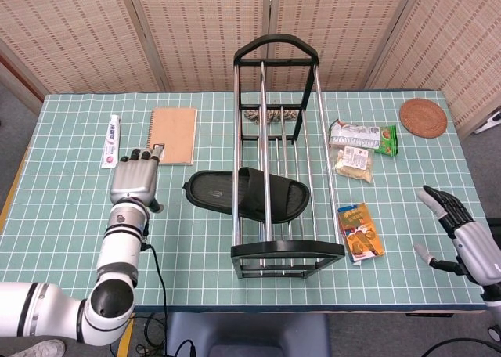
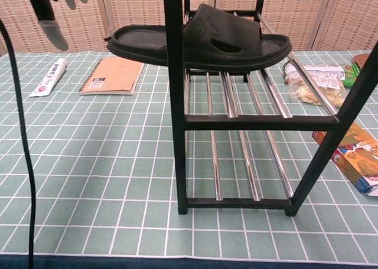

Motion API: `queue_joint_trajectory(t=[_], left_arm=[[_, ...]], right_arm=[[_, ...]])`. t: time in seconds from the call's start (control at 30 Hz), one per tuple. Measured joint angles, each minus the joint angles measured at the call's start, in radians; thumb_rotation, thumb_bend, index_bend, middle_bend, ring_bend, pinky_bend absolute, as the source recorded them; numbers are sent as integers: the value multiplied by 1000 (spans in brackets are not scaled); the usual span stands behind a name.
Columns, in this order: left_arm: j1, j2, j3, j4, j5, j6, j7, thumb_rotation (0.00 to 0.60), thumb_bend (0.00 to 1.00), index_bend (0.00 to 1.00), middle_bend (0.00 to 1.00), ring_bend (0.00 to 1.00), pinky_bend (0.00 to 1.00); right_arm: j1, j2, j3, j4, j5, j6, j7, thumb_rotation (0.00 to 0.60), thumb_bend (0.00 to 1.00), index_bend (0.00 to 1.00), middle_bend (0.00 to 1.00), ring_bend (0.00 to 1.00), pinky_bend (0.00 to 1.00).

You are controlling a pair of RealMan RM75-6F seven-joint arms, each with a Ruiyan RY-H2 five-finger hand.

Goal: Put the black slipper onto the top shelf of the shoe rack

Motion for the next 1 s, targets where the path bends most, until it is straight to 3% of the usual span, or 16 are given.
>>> queue_joint_trajectory(t=[0.23, 0.53, 1.0], left_arm=[[106, 81, 62, -14, 38, -134, -56, 600, 153, 74, 89, 0, 140], [147, 121, 155, 28, 45, -254, -80, 600, 153, 107, 90, 0, 140], [71, 82, 204, 51, 0, -236, -77, 600, 153, 111, 90, 0, 140]], right_arm=[[10, -6, -1, -12, 8, -33, -27, 600, 339, 0, 0, 0, 0], [12, -11, 4, -20, 21, -43, -49, 600, 340, 0, 0, 0, 0], [-16, -4, 7, -14, -10, 42, -24, 600, 340, 0, 0, 0, 0]])
